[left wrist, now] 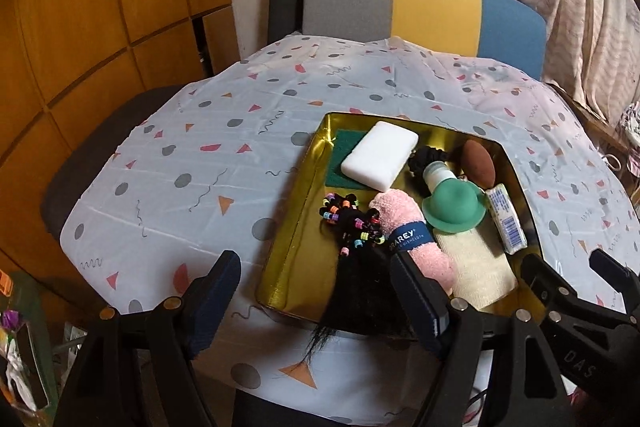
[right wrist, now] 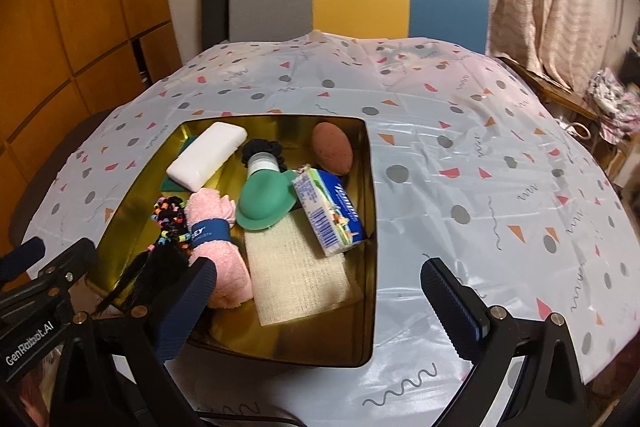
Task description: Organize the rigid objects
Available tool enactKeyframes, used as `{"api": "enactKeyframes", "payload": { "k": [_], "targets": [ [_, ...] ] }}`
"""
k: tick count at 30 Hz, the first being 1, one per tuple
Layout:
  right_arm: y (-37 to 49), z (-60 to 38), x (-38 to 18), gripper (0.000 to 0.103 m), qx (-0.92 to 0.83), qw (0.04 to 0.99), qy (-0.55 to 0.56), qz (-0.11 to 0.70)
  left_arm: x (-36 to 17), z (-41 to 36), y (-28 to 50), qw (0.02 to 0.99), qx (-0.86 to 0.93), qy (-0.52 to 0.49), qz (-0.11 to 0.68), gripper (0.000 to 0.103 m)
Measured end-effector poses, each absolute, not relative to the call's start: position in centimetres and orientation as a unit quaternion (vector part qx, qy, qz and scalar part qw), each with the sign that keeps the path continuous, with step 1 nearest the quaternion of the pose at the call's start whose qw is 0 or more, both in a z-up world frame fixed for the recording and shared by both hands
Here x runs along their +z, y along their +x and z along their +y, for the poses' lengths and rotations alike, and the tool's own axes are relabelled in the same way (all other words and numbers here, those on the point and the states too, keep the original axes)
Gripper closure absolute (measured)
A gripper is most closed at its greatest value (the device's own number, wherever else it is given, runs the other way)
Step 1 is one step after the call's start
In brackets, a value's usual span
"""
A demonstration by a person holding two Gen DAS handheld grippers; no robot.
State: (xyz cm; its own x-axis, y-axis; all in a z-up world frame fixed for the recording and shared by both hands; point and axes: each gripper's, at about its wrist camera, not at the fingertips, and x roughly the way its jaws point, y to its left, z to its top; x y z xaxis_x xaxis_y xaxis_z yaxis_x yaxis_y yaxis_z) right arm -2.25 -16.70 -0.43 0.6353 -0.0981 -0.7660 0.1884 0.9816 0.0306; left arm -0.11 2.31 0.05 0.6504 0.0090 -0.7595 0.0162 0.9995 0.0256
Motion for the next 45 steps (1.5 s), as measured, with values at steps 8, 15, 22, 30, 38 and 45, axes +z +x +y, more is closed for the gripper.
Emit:
{"api": "enactKeyframes", "payload": {
  "k": [8, 15, 22, 30, 38, 45],
  "targets": [
    [-2.37, -16.66, -0.32, 0.0, -0.089, 0.901, 0.054, 0.422, 0.22, 2.22, -0.02, 0.908, -0.003, 0.017, 0.418, 0.026],
    [-2.46, -17.01, -0.39, 0.0, -0.1, 0.9, 0.057, 0.42, 0.25, 2.16, -0.11, 0.909, -0.009, 0.019, 0.417, 0.026],
    [-2.41, -16.85, -0.42, 0.0, -0.093, 0.9, 0.057, 0.423, 0.16, 1.91, -0.23, 0.908, -0.015, 0.022, 0.419, 0.026],
    [-2.41, -16.82, -0.54, 0.0, -0.092, 0.899, 0.058, 0.423, 0.1, 1.68, -0.35, 0.908, -0.018, 0.027, 0.418, 0.026],
    [-2.36, -16.96, -0.59, 0.0, -0.092, 0.898, 0.06, 0.425, -0.04, 1.59, -0.36, 0.906, -0.022, 0.028, 0.423, 0.026],
    [-2.31, -17.02, -0.89, 0.0, -0.093, 0.897, 0.063, 0.427, -0.1, 1.44, -0.41, 0.906, -0.022, 0.03, 0.421, 0.026]
  ]
}}
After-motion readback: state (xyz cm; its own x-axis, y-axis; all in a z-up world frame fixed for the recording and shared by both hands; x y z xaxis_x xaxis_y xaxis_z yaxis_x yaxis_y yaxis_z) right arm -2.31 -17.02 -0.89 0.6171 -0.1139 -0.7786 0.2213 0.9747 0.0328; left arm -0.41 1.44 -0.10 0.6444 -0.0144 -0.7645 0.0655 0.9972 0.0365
